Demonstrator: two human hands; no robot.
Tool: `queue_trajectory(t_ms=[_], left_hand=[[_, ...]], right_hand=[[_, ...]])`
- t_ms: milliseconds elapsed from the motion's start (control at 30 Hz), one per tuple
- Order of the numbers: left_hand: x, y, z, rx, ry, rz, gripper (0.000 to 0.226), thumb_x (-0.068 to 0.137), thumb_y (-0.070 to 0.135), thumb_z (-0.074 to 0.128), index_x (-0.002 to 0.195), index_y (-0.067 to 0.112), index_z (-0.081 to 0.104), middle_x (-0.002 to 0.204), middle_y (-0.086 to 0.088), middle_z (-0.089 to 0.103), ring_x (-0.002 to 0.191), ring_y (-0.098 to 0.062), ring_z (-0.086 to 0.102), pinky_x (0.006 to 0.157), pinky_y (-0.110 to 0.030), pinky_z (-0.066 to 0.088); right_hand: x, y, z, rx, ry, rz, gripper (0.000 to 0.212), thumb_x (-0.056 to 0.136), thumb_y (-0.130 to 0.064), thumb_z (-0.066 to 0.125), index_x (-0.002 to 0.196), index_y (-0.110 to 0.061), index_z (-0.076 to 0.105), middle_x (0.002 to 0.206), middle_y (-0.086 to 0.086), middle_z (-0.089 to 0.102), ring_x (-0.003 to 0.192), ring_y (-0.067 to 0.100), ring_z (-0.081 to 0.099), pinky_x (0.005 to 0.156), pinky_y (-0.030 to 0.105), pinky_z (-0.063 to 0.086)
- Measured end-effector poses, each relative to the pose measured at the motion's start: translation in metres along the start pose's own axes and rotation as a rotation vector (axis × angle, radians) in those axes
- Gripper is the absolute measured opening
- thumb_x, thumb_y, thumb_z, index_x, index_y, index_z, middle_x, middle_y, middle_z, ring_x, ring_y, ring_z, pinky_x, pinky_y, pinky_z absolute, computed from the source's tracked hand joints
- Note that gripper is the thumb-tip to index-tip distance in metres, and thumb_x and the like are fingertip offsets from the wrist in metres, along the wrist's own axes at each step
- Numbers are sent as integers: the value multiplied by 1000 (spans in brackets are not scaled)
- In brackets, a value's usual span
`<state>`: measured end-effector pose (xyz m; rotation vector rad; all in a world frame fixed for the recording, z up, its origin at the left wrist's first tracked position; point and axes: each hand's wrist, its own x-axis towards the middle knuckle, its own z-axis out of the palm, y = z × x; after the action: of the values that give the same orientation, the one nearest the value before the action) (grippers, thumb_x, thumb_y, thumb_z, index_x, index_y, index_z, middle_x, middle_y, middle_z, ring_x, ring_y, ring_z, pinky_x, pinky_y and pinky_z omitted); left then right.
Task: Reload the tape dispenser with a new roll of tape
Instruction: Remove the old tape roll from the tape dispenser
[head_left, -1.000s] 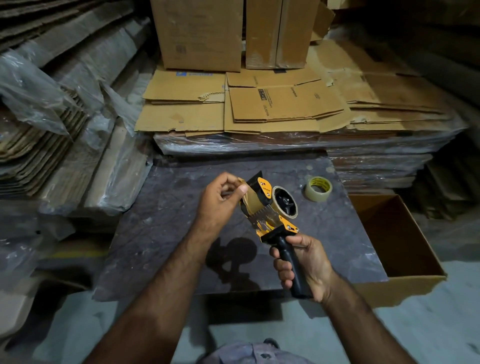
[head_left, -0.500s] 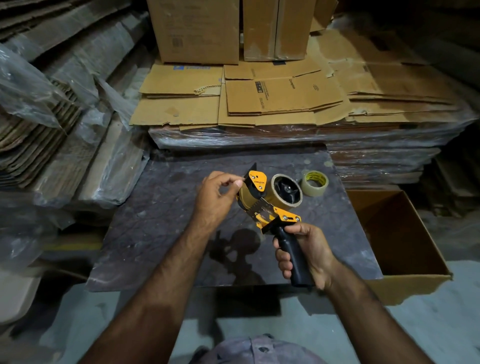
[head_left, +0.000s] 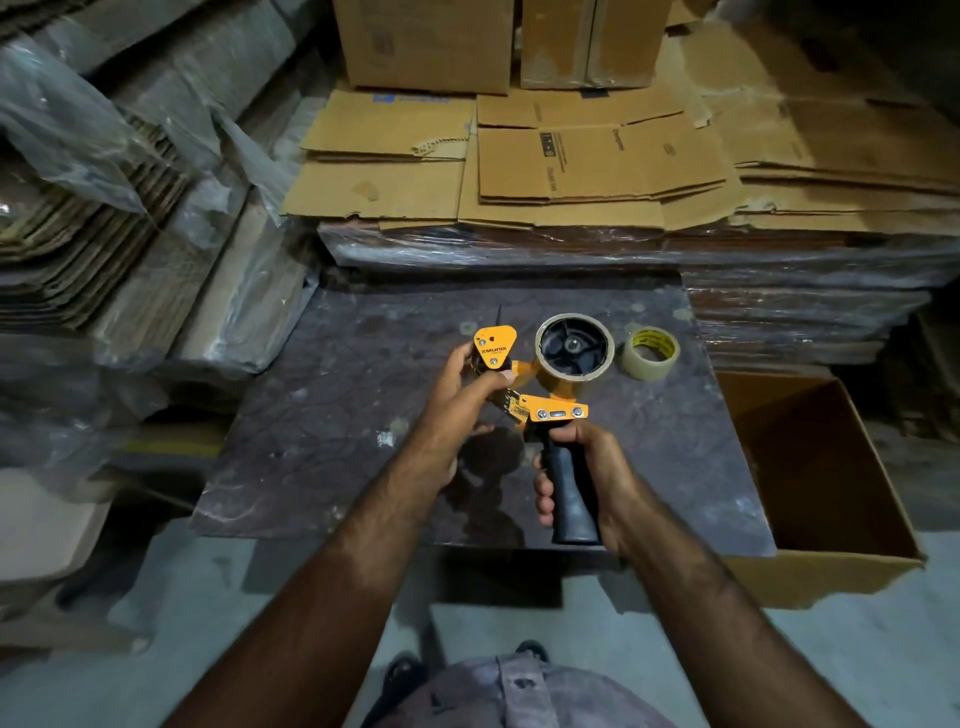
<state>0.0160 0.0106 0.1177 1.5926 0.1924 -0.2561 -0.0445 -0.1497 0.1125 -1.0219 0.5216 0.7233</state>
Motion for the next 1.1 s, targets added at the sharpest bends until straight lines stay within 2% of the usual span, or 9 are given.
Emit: queue_trajectory(t_ms=[100,267,467,633,767,833,967,1033,1100], left_hand=[[-2,-4,1,-69,-13,-51,58,74,39,70,130,39,53,130,3,64,116,-21,64,76,-37,49],[-1,-12,6,-89,-32,-69,52,88,22,67,136,32,51,126,2,64,109,-19,63,84,-40,49],[0,-16,11,-75,-59,-136,62,80,27,72,137,36,51,133,1,62,119,-20,60,89,-44,49],[3,-15,16,-48,-83,-156,56,82,22,71,134,35,53,128,3,64,120,-21,59,102,-53,43],[6,-14,18,-13,-89,-132,77,74,1,63,141,36,48,127,5,65,121,-23,60,83,-39,49],[5,-15,16,24,-121,-106,86,80,-11,59,151,32,38,126,10,64,119,-16,60,84,-38,48],[5,-15,21,2,-133,-87,85,88,-7,63,155,34,30,120,22,62,109,4,59,81,-27,43],[8,-16,21,3,-126,-81,85,88,-4,66,155,34,29,118,23,62,106,6,59,87,-30,45],[10,-15,19,37,-143,-71,91,82,2,71,156,36,28,131,15,62,118,-3,58,104,-45,46]], right_hand=[[4,3,-3,-20,20,12,34,79,-40,52,73,-7,56,55,8,49,45,23,47,47,27,40],[6,6,-9,-27,51,27,35,83,-41,49,73,-8,55,55,8,49,46,23,46,47,27,41],[4,8,-16,-36,96,47,36,84,-42,49,72,-8,55,55,7,48,47,23,46,49,27,40],[3,8,-23,-35,120,44,36,83,-42,50,72,-8,55,55,7,49,47,23,47,49,28,40],[1,3,-23,-8,105,18,34,85,-40,48,73,-8,54,54,7,47,46,23,45,46,25,40],[0,-2,-25,-4,97,8,34,86,-38,47,72,-8,54,54,7,47,45,22,45,45,24,41],[-1,-12,-27,-35,96,2,35,87,-39,48,72,-8,54,56,7,48,45,22,46,45,24,42],[0,-13,-28,-41,95,0,34,87,-39,48,73,-8,54,56,7,48,45,22,47,45,24,42],[3,-12,-29,-45,97,10,34,87,-40,48,74,-8,54,55,7,48,45,22,46,45,25,42]])
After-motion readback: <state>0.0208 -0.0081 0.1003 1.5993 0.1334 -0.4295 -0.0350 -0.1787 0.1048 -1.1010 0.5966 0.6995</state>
